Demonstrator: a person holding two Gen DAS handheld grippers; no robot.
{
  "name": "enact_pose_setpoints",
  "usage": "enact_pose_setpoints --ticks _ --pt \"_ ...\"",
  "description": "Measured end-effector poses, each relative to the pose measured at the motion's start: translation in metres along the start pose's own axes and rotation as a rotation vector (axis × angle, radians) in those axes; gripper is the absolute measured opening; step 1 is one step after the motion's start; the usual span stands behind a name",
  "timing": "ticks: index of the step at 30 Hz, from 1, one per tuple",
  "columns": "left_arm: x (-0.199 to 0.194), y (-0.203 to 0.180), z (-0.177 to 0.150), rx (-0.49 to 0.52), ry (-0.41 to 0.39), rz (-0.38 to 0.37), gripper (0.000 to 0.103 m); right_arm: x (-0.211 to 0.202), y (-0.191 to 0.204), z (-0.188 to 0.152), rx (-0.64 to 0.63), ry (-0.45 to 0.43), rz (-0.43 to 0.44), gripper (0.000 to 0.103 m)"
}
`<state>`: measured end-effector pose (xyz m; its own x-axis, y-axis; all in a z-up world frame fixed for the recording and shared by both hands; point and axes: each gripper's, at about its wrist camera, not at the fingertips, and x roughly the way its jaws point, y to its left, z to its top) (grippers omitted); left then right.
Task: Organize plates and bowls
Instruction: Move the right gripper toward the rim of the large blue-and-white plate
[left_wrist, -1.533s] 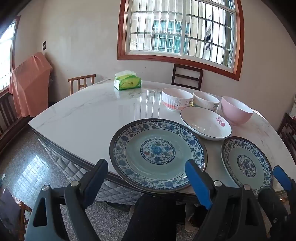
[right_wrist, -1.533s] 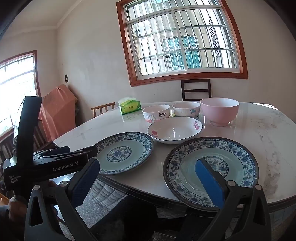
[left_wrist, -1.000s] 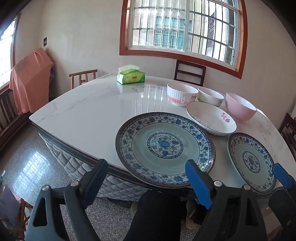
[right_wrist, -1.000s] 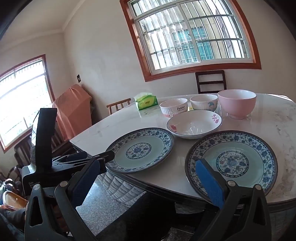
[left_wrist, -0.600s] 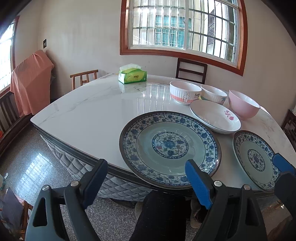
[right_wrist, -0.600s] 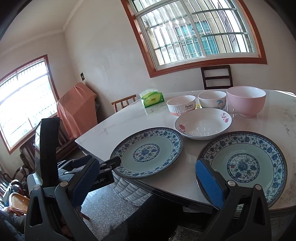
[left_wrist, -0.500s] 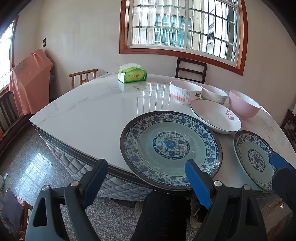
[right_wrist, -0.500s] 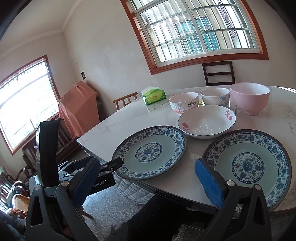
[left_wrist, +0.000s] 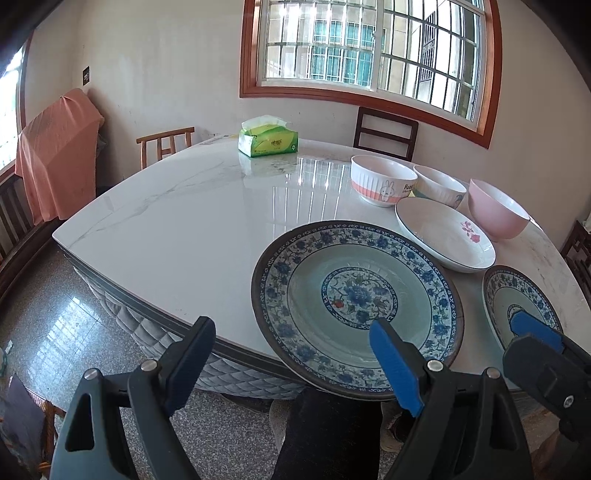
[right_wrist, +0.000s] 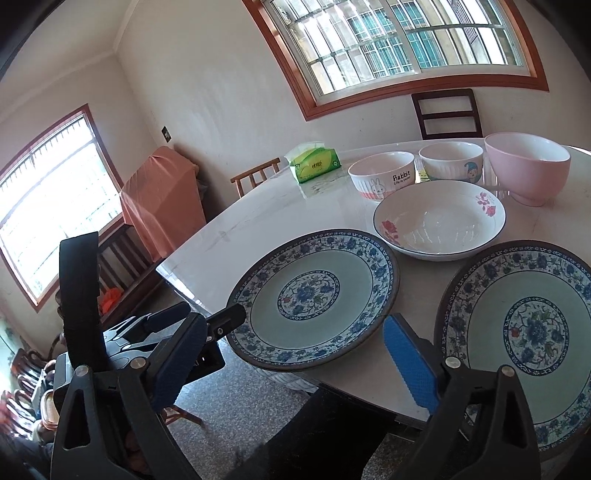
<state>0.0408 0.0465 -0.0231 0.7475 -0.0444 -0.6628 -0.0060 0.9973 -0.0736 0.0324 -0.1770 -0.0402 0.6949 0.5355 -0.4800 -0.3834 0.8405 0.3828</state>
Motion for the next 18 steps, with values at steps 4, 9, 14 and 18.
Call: enact_pose_setpoints --ticks 4,9,14,18 --pt "0.008 0.003 0.005 0.001 0.019 -0.037 0.087 0.011 -0.004 0.005 0.023 0.020 0.002 0.095" --pt "0.017 0.008 0.014 -0.003 0.040 -0.053 0.087 0.027 -0.012 0.016 0.040 0.058 -0.009 0.088" --pt "0.017 0.011 0.019 0.001 0.015 -0.035 0.087 0.032 -0.021 0.020 0.083 0.073 -0.012 0.088" --pt "0.012 0.006 0.020 0.035 -0.022 -0.011 0.087 0.030 -0.017 0.022 0.048 0.058 -0.031 0.088"
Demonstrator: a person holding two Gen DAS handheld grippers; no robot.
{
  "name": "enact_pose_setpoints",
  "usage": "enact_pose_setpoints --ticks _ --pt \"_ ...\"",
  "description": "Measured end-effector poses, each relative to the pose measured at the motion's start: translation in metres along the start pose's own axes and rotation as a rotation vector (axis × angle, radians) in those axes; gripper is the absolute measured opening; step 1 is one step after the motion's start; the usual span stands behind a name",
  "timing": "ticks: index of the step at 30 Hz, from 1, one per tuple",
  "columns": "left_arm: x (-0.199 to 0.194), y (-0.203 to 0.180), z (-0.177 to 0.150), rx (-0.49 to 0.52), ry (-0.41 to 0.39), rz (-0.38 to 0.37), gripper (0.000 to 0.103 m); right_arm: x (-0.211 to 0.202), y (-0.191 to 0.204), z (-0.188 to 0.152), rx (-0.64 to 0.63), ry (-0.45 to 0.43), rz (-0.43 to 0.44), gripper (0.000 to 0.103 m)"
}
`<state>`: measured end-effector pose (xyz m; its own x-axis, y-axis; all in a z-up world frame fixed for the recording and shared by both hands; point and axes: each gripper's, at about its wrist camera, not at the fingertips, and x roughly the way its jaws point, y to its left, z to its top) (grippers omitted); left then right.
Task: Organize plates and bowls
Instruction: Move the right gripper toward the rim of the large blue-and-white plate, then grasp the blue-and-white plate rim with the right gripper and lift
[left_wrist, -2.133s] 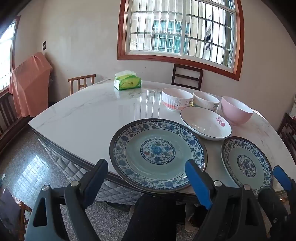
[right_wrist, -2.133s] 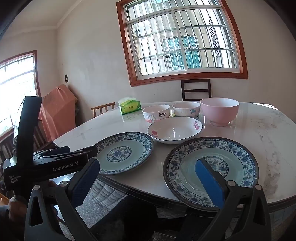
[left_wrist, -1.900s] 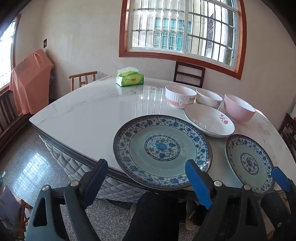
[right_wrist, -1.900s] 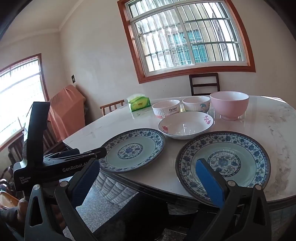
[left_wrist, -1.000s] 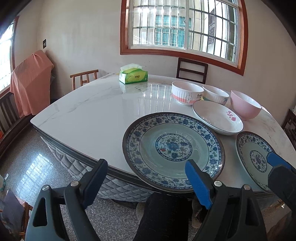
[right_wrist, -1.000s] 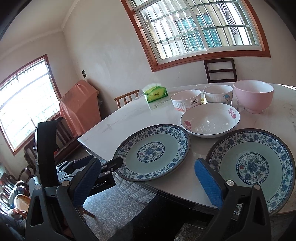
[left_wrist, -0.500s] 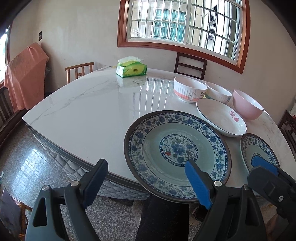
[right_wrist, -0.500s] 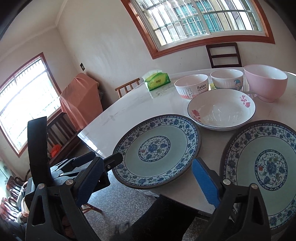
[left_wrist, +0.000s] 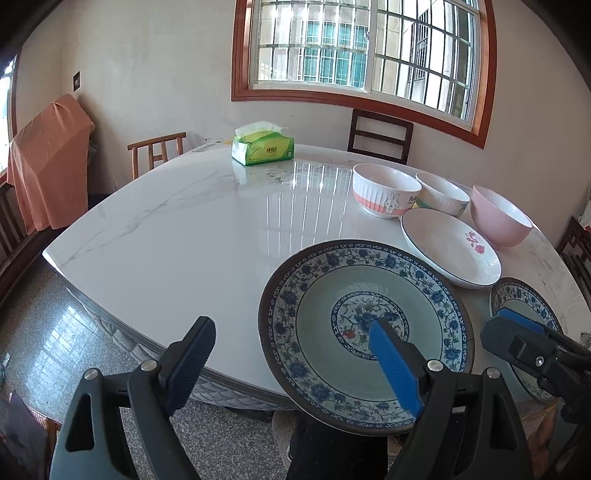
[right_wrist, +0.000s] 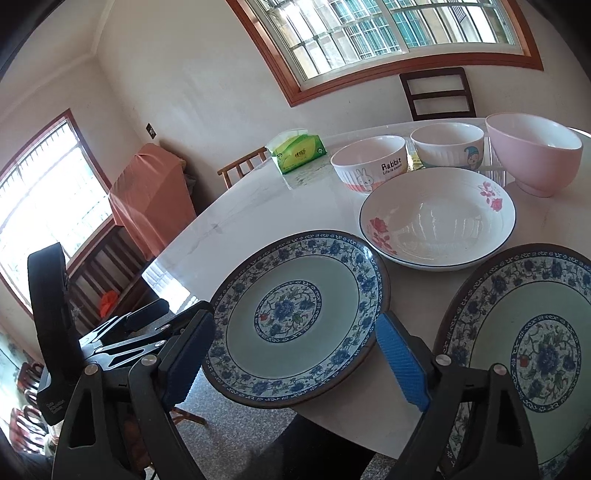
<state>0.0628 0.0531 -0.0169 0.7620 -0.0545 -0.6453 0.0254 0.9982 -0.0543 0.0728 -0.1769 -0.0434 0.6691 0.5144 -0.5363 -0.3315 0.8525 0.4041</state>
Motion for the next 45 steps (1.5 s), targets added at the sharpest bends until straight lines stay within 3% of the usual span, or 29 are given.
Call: enact_pose_setpoints --ticks 4,13,18,25,26,29,31,33,36,37,45 --pt "0.000 -0.003 0.000 0.023 -0.018 0.023 0.087 0.009 -0.005 0.000 0.014 0.027 -0.009 0.088" --pt "0.024 0.005 0.006 -0.021 0.093 -0.053 0.088 0.023 -0.014 0.012 0.032 0.061 -0.017 0.088" --pt "0.031 0.002 0.008 -0.003 0.111 -0.046 0.087 0.036 -0.017 0.015 0.058 0.107 -0.004 0.088" --pt "0.039 0.002 0.009 0.005 0.136 -0.050 0.086 0.047 -0.021 0.021 0.053 0.143 -0.055 0.088" --pt "0.040 0.002 0.009 0.004 0.140 -0.051 0.084 0.050 -0.023 0.022 0.063 0.157 -0.055 0.088" --pt "0.048 0.003 0.008 0.000 0.179 -0.046 0.060 0.057 -0.031 0.021 0.109 0.184 -0.025 0.087" --pt "0.054 0.006 0.007 0.005 0.193 0.004 0.037 0.059 -0.029 0.021 0.096 0.196 -0.033 0.085" --pt "0.058 0.012 0.007 -0.008 0.196 -0.002 0.032 0.061 -0.026 0.020 0.076 0.201 -0.070 0.077" --pt "0.059 0.017 0.009 -0.011 0.187 0.018 0.030 0.065 -0.029 0.020 0.047 0.208 -0.141 0.043" --pt "0.059 0.017 0.009 -0.011 0.184 0.018 0.030 0.066 -0.032 0.021 0.047 0.208 -0.151 0.036" --pt "0.066 0.028 0.016 -0.047 0.188 0.022 0.027 0.073 -0.031 0.025 0.043 0.193 -0.168 0.033"
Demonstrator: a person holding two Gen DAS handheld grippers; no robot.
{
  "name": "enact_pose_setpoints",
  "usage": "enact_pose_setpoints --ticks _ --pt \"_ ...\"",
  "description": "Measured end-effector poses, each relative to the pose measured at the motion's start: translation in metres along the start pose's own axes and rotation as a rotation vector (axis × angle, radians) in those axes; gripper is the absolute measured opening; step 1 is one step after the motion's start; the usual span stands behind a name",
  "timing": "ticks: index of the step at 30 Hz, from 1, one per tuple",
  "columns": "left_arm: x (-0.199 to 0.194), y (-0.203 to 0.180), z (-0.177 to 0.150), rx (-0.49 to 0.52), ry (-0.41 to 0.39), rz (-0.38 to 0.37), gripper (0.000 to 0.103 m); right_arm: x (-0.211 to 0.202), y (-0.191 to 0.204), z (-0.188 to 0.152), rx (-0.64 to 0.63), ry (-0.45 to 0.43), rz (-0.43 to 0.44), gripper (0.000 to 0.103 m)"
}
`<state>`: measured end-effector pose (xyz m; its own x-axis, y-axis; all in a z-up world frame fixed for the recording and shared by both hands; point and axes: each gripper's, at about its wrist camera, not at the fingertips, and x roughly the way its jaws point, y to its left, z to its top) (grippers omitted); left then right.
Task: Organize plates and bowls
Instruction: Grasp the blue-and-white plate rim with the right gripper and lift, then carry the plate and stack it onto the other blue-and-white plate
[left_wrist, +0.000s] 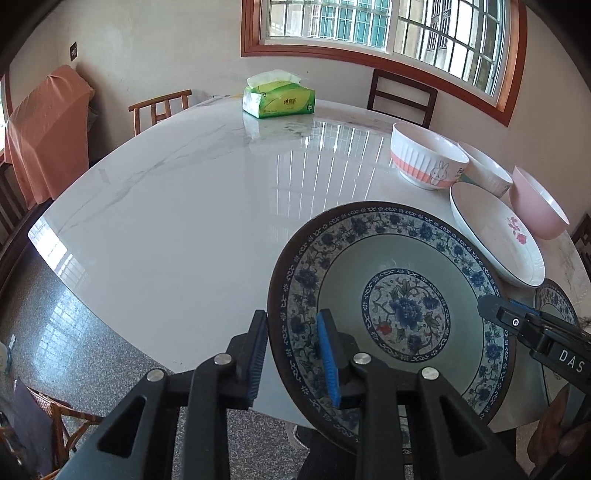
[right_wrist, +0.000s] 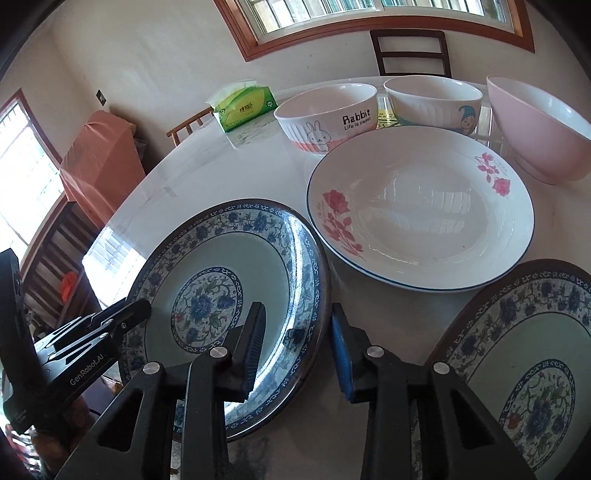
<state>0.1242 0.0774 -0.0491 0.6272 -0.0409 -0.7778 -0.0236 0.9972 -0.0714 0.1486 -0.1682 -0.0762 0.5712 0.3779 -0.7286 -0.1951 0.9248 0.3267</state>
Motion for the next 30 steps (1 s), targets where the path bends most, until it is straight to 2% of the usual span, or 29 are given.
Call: enact_pose_setpoints --ticks 4,7,23,26,27,28,30 --pt "0.001 0.009 0.008 -0.012 -0.010 0.035 0.020 0.003 0.004 0.004 -0.001 -0.003 0.013 0.030" --pt "0.004 0.020 0.014 -0.043 -0.004 0.023 0.018 0.010 0.007 0.006 -0.011 0.003 0.019 0.030" --pt "0.011 0.065 0.027 -0.143 -0.031 0.092 0.018 0.035 0.043 0.022 -0.100 0.026 0.027 0.028" --pt "0.007 0.068 0.025 -0.165 -0.032 0.122 0.032 0.033 0.050 0.022 -0.118 0.021 0.013 0.036" --pt "0.002 0.070 0.023 -0.177 -0.040 0.135 0.040 0.027 0.052 0.021 -0.121 0.002 0.019 0.043" --pt "-0.004 0.072 0.020 -0.189 -0.055 0.144 0.042 0.018 0.053 0.020 -0.127 -0.025 0.017 0.049" --pt "-0.020 0.073 0.015 -0.192 -0.084 0.142 0.043 -0.012 0.053 0.014 -0.144 -0.086 0.015 0.053"
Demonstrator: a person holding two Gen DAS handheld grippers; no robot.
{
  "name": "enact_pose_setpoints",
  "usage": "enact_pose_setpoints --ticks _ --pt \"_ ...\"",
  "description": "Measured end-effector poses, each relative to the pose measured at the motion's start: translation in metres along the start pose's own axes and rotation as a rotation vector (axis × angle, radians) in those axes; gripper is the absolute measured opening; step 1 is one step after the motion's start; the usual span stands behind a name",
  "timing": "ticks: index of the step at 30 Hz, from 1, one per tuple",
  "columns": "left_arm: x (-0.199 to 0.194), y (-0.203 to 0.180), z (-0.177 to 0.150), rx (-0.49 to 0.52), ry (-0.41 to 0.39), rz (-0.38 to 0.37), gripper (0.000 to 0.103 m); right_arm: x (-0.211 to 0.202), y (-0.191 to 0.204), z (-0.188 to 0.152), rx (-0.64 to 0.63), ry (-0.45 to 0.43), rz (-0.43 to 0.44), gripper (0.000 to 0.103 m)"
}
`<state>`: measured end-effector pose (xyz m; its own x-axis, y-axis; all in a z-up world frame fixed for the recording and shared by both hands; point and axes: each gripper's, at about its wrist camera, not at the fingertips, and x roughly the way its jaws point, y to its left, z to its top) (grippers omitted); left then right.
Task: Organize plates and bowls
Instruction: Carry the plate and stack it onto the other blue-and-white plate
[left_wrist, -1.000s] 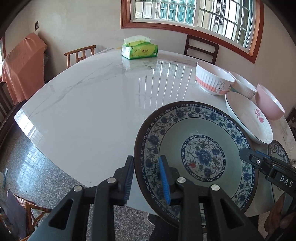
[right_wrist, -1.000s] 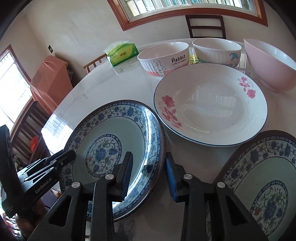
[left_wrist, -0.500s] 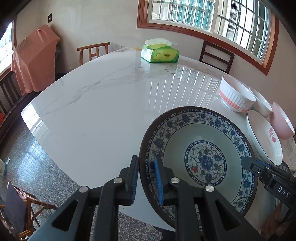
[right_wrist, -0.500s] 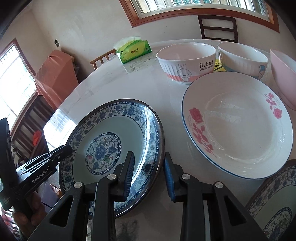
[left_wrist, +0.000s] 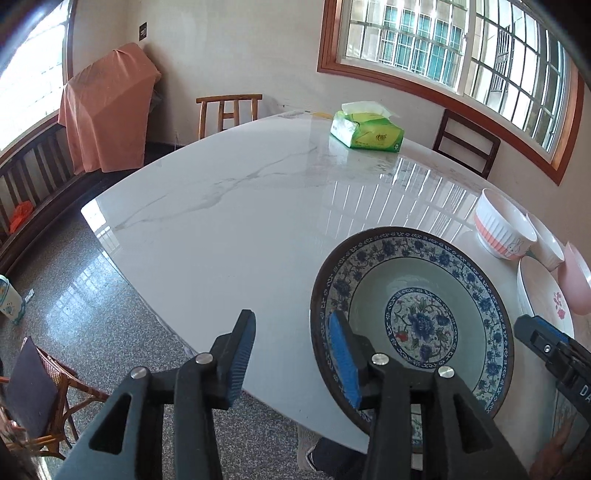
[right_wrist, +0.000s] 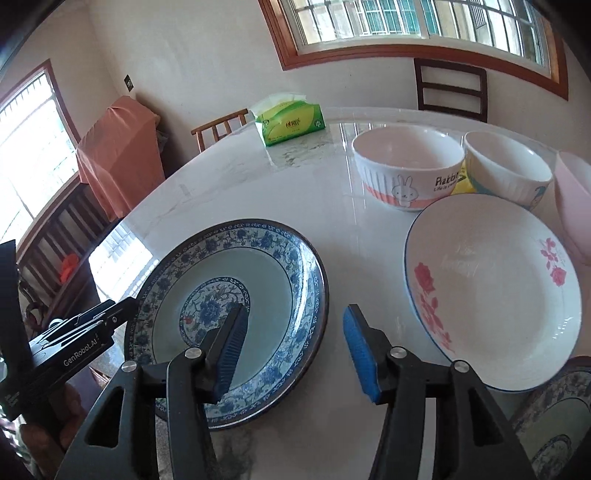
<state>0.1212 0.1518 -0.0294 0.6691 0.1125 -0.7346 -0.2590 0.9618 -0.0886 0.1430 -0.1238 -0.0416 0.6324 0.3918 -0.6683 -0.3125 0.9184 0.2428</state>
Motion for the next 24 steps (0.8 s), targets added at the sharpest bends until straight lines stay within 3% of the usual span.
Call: enact_pose_setpoints --ticks 2,5,7,9,11,12,13,15,20,24 --pt "-0.021 0.000 -0.005 0.004 -0.013 -0.044 0.043 -0.041 -0.008 -0.009 0.016 -0.063 0.036 0.061" --pt "-0.054 -0.021 -0.020 0.049 -0.004 -0.268 0.045 -0.109 -0.041 -0.033 0.097 -0.156 0.084 0.071" --pt "-0.065 -0.053 -0.034 0.137 0.064 -0.419 0.047 -0.144 -0.074 -0.052 0.129 -0.177 0.018 0.071" --pt "-0.071 -0.093 -0.049 0.230 0.110 -0.514 0.047 -0.170 -0.112 -0.073 0.162 -0.166 -0.077 0.072" --pt "-0.073 -0.130 -0.062 0.316 0.130 -0.543 0.047 -0.188 -0.154 -0.092 0.224 -0.136 -0.149 0.069" --pt "-0.072 -0.147 -0.069 0.346 0.140 -0.558 0.047 -0.195 -0.173 -0.101 0.268 -0.119 -0.174 0.062" --pt "-0.071 -0.161 -0.073 0.373 0.141 -0.579 0.047 -0.200 -0.191 -0.108 0.308 -0.112 -0.171 0.053" --pt "-0.065 -0.185 -0.084 0.413 0.161 -0.555 0.047 -0.208 -0.213 -0.121 0.363 -0.103 -0.157 0.051" --pt "-0.034 -0.214 -0.089 0.355 0.323 -0.615 0.047 -0.204 -0.231 -0.131 0.379 -0.093 -0.094 0.051" --pt "-0.026 -0.224 -0.093 0.332 0.370 -0.614 0.047 -0.188 -0.237 -0.127 0.358 -0.069 -0.050 0.051"
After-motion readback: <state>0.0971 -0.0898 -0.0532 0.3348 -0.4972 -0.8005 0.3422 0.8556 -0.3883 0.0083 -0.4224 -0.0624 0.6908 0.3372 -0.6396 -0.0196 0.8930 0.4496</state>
